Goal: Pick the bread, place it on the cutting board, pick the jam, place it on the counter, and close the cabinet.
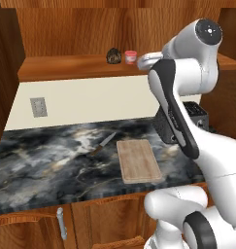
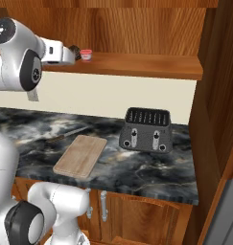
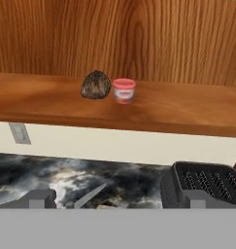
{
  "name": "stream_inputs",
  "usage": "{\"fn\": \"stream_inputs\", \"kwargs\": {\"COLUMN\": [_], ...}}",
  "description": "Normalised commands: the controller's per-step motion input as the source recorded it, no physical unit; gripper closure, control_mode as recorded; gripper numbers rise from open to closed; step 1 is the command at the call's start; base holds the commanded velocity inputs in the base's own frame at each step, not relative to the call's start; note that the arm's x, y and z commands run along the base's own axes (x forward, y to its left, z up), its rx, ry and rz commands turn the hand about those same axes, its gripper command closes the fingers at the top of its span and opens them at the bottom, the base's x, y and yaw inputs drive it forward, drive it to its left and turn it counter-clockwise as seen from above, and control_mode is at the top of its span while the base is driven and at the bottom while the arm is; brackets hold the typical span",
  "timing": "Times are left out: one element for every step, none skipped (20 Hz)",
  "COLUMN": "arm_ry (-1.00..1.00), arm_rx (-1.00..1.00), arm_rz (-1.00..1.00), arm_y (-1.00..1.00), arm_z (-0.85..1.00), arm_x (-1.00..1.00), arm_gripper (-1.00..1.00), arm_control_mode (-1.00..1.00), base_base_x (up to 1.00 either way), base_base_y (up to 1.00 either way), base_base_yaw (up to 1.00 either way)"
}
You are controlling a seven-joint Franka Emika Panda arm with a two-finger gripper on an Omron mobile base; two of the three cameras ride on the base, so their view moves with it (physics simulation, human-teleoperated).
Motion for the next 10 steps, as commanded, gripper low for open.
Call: {"fn": "stream_inputs", "kwargs": {"arm_ry": [0.0,0.0,0.0,0.0,0.0,0.0,0.0,0.0,0.0,0.0], "arm_rx": [0.0,0.0,0.0,0.0,0.0,0.0,0.0,0.0,0.0,0.0], "arm_rz": [0.03,0.03,0.02,0.02,0.02,0.01,0.01,0.02,0.03,0.03], "arm_y": [0.0,0.0,0.0,0.0,0.0,0.0,0.0,0.0,0.0,0.0], "arm_z": [0.0,0.0,0.0,0.0,0.0,0.0,0.0,0.0,0.0,0.0], "arm_x": [0.29,0.31,0.35,0.36,0.42,0.44,0.44,0.41,0.41,0.38], "arm_gripper": [-1.0,-1.0,-1.0,-1.0,-1.0,-1.0,-1.0,-1.0,-1.0,-1.0], "arm_control_mode": [-1.0,-1.0,-1.0,-1.0,-1.0,-1.0,-1.0,-1.0,-1.0,-1.0], "base_base_x": [0.0,0.0,0.0,0.0,0.0,0.0,0.0,0.0,0.0,0.0], "base_base_y": [0.0,0.0,0.0,0.0,0.0,0.0,0.0,0.0,0.0,0.0], "base_base_yaw": [0.0,0.0,0.0,0.0,0.0,0.0,0.0,0.0,0.0,0.0]}}
